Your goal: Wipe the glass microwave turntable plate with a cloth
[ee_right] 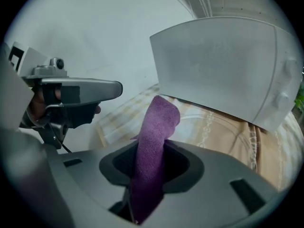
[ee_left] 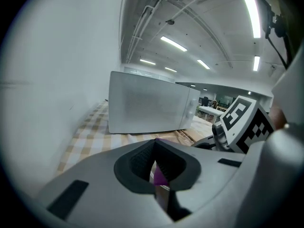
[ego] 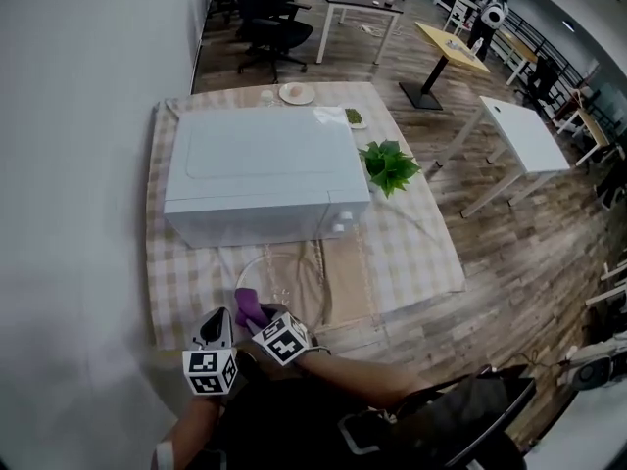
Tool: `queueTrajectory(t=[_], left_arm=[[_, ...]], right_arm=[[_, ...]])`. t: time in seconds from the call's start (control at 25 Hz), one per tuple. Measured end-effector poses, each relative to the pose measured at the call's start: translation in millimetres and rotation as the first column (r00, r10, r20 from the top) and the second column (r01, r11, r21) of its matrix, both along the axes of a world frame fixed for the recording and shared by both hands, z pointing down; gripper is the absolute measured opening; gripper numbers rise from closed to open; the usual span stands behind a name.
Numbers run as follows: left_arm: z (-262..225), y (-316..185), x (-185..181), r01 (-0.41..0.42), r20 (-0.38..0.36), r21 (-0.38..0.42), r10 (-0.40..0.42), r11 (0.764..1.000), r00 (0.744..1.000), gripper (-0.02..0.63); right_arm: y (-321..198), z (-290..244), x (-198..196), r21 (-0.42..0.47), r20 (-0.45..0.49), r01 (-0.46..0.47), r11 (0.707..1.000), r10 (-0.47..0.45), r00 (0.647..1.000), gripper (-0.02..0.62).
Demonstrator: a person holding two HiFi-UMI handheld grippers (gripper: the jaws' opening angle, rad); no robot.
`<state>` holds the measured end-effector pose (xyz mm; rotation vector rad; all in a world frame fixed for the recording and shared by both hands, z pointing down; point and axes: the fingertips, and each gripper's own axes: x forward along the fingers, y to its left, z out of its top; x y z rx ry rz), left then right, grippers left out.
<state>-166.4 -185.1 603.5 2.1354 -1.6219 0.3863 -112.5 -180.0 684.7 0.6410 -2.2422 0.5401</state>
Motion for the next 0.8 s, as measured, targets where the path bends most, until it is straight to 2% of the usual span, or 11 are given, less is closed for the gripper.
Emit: queueTrajectory(t=[0.24, 0.44, 0.8], left_arm=[[10, 9, -1, -0.010, 0.021, -0.038, 0.010, 0.999, 1.000, 0.003], [17, 3, 6, -0.018, 0.003, -0.054, 0.018, 0.998, 1.000, 0.003], [17, -14, 39, -0.084, -0.002, -0.043, 0.084, 0.996, 0.996, 0.003]], right_arm=[[7, 19, -1, -0.022, -0.025, 0.007, 1.000, -0.008, 1.000, 0.135], [-1, 24, 16, -0.031, -0.029, -0.031, 0.999, 0.031, 0.999, 0.135], [-10, 26, 64, -0.038, -0.036, -0.130, 0.991, 0.129, 0.991, 0.135]])
